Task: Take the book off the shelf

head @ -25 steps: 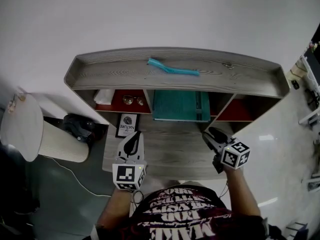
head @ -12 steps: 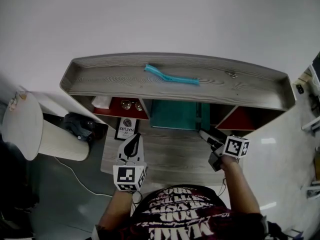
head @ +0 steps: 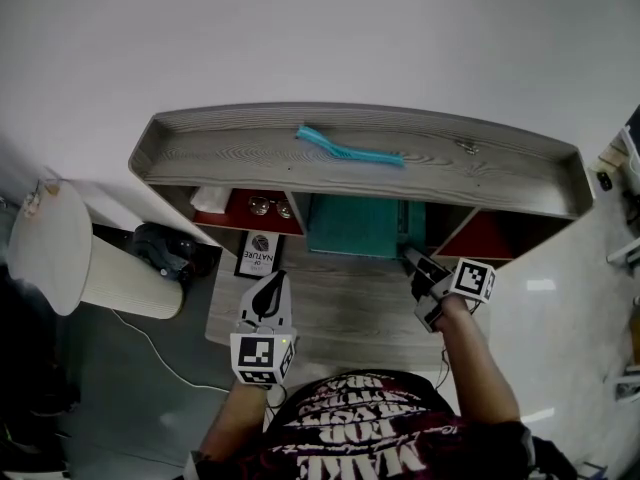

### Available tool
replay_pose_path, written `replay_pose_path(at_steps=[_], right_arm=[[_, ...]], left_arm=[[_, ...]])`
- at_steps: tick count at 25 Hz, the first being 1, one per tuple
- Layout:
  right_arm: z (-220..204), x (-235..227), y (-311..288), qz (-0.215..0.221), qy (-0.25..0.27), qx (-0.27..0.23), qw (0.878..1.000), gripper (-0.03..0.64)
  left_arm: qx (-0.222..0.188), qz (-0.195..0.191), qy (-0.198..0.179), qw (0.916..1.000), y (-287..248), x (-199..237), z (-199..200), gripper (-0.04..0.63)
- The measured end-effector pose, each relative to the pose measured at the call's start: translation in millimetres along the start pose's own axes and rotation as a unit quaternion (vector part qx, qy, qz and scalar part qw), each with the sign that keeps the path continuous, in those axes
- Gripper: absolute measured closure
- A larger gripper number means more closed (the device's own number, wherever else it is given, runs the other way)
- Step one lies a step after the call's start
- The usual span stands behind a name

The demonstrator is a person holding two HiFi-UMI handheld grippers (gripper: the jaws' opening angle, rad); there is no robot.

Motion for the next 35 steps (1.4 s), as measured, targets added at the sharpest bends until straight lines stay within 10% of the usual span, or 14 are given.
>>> replay_pose_path(at_steps=[23, 35], right_arm=[[-121.6, 8.7, 101.0, 0.063, -0.106, -0.089, 0.988, 0.423], [-209.3, -53.0, 121.6, -0.029, -0.133, -0.045, 0.99, 0.436]], left_arm=[[0.031, -0.035, -0.018, 0.9987, 98.0, 15.4, -24.6, 0.589], [0.078, -0.045, -0.016, 0.9958, 159.5, 8.9, -58.6, 0.589]])
Point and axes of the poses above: the fingertips, and each gripper's own axes: y backward along the fingers, x to its left, z out of its top, the point moved 8 cm from there along y, backward along the fingers, and after that the axes turned 7 degrees about -x, right-handed, at the moved point
